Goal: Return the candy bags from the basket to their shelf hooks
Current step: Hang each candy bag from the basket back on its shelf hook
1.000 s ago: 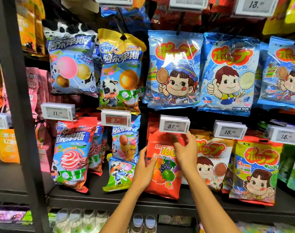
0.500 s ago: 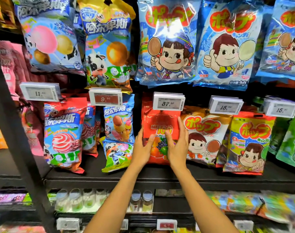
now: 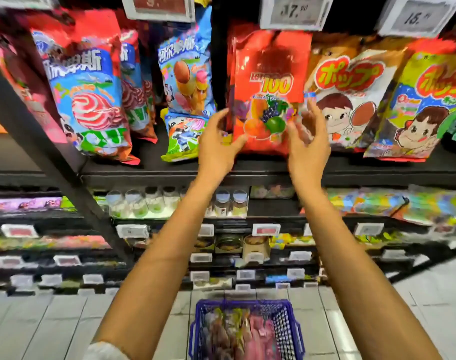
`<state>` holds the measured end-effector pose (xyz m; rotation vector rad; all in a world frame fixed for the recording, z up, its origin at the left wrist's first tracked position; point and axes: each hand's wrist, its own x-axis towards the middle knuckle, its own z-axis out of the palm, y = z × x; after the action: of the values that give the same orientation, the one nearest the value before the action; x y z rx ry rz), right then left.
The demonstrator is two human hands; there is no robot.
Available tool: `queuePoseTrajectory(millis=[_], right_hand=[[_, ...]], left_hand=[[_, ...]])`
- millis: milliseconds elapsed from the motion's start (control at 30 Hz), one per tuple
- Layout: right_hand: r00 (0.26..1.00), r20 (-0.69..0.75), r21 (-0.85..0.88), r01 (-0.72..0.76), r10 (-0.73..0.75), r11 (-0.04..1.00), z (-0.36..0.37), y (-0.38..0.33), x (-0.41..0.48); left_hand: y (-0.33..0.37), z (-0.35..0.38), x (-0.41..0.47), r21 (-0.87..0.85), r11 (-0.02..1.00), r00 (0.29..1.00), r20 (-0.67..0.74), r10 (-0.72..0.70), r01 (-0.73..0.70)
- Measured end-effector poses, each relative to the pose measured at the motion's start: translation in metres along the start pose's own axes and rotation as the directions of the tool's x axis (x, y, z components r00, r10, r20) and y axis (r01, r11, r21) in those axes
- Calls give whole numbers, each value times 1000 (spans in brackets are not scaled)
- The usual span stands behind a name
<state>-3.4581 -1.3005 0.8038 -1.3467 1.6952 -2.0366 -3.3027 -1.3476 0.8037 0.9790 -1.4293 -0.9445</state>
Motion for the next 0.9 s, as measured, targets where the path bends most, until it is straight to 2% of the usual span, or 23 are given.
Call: queuePoseTrajectory(millis=[167, 233, 333, 500, 600, 667, 733, 767, 833, 900], right_hand=[[984, -104, -15, -146, 144, 989, -23, 40, -65], [971, -89, -43, -228, 224, 973, -34, 64, -95], [937, -38, -129, -348, 346, 928, -57, 108, -142], [825, 27, -246, -542, 565, 803, -108, 190, -220], [712, 82, -382, -624, 697, 682, -147, 244, -266], [586, 129, -451, -683, 800, 574, -173, 275, -295], [503, 119, -467, -733, 856, 495, -198, 308, -325], [469, 110, -511, -729, 876, 454, -208, 324, -339], [398, 99, -609, -701, 912, 372, -223, 352, -361], [371, 97, -670, -662, 924, 336, -234, 382, -379]], left_hand=[[-37, -8, -56, -147, 988, 997, -59, -47, 38], [-57, -6, -81, -121, 989, 995, -42, -87, 82], [-100, 2, -122, -73, 972, 975, 20, -221, 222], [-188, 12, -213, 26, 906, 906, 33, -423, 422], [-244, 17, -277, 68, 806, 808, -5, -589, 588], [-279, 15, -322, 129, 701, 709, -30, -704, 701], [-311, 13, -364, 213, 574, 593, -33, -804, 791], [-327, 11, -383, 235, 520, 543, -45, -838, 821], [-352, 9, -412, 251, 455, 489, -91, -868, 854], [-385, 5, -438, 203, 404, 436, -149, -888, 892]])
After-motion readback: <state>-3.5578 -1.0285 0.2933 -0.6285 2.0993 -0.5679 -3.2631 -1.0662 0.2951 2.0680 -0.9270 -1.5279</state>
